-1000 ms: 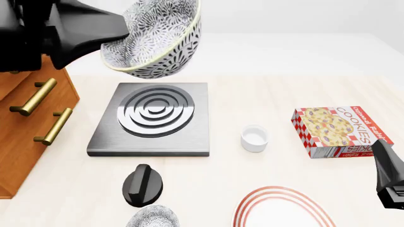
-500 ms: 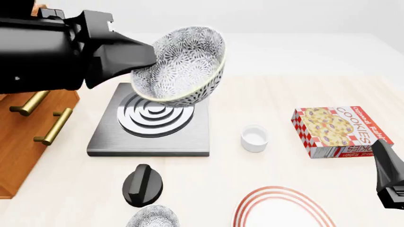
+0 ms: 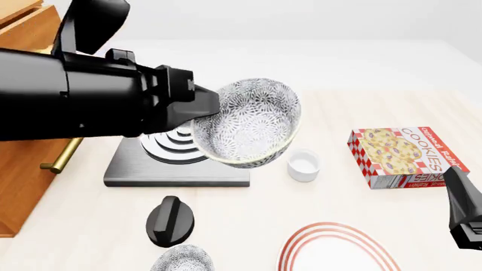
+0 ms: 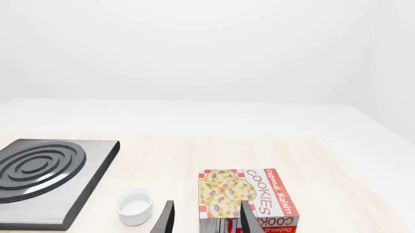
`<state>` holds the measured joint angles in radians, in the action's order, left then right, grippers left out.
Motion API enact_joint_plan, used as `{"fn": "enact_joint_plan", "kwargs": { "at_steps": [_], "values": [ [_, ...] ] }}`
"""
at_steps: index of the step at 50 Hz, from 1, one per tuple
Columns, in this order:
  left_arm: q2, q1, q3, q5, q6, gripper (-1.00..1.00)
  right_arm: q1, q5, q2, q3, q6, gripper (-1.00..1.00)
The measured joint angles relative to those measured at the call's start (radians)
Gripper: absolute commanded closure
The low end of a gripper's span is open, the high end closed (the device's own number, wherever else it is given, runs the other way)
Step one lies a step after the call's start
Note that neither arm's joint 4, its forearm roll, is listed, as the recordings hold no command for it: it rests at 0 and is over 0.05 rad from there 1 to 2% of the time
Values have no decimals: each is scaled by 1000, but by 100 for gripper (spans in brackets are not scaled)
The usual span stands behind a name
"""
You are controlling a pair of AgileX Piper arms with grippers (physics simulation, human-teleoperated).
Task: Pick the akita bowl on the wooden cabinet and place it on the plate.
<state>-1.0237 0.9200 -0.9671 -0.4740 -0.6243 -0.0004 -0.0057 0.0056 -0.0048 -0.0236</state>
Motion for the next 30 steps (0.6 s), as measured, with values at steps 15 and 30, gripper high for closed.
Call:
{"fn": "enact_joint_plan", "kwargs": {
  "at_steps": [15,30],
  "values": [
    [-60,63,11,26,-9,100,0,0,0,0,0,-100],
    [-133,98,19,69,-20,100,0,0,0,0,0,-100]
  ]
}}
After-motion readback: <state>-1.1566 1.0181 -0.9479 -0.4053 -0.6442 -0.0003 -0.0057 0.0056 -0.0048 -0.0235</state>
